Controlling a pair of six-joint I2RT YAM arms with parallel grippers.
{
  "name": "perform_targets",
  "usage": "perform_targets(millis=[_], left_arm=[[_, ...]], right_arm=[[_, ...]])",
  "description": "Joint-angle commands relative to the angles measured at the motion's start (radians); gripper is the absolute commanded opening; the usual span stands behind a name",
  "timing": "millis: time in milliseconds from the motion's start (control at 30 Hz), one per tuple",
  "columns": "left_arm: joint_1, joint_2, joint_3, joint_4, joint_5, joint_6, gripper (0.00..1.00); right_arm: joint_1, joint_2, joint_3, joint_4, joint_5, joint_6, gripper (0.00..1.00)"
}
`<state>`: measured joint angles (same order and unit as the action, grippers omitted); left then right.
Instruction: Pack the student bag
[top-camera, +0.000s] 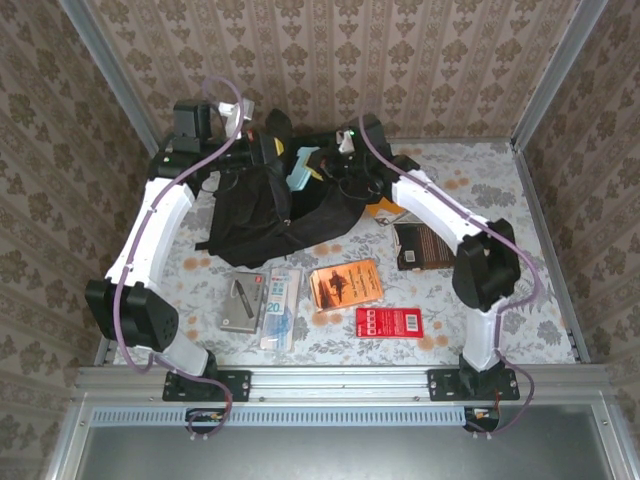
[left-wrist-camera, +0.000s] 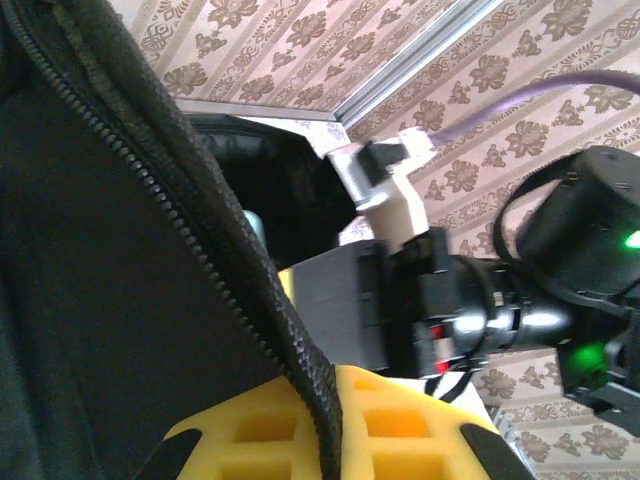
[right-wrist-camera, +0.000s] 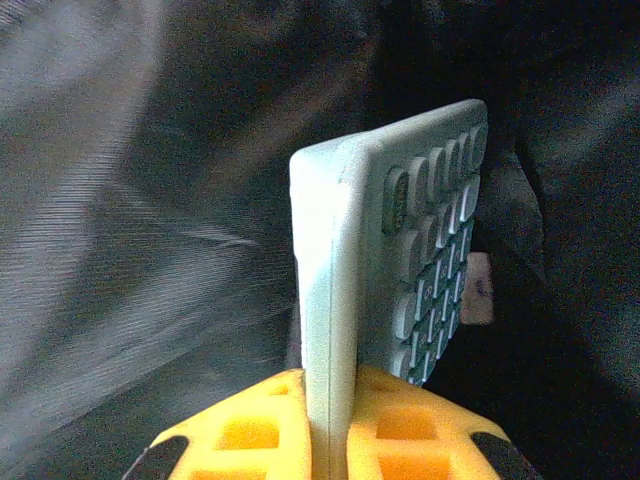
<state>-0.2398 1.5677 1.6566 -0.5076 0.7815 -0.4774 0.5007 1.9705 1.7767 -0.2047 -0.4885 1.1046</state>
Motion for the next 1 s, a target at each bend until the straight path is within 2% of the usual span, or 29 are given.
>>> perform_targets(millis=[0, 167, 300, 333, 400, 600, 733, 833, 967], left_arm=[[-0.001, 0.004, 0.071, 0.130, 0.070, -0.024, 0.00], [-0.009, 0.030, 0.095, 0.127, 0.078, -0.023, 0.00], [-0.007, 0.034, 0.091, 0.114, 0.075, -0.005, 0.00], [-0.006, 0.033, 0.089, 0.111, 0.075, -0.003, 0.00], [0.000, 0.026, 0.076, 0.111, 0.073, 0.000, 0.00], [0.014, 0.005, 0.033, 0.110, 0.054, 0.017, 0.00], [0.016, 0.002, 0.022, 0.108, 0.035, 0.020, 0.00], [0.017, 0.004, 0.021, 0.111, 0.004, 0.007, 0.00], [0.022, 0.022, 0.029, 0.100, -0.030, -0.001, 0.02]], right_arm=[[0.037, 0.074, 0.111, -0.086, -0.056, -0.025, 0.04], [0.063, 0.170, 0.190, -0.111, -0.054, 0.028, 0.16], [0.083, 0.237, 0.256, -0.113, -0.084, 0.041, 0.52], [0.087, 0.241, 0.286, -0.157, -0.073, 0.009, 0.59], [0.087, 0.223, 0.310, -0.215, -0.041, -0.055, 0.66], [0.058, 0.095, 0.293, -0.360, 0.074, -0.227, 0.73], [0.037, -0.009, 0.225, -0.378, 0.104, -0.316, 0.75], [0.030, -0.079, 0.192, -0.434, 0.164, -0.402, 0.79], [0.011, -0.160, 0.135, -0.470, 0.228, -0.474, 0.80]])
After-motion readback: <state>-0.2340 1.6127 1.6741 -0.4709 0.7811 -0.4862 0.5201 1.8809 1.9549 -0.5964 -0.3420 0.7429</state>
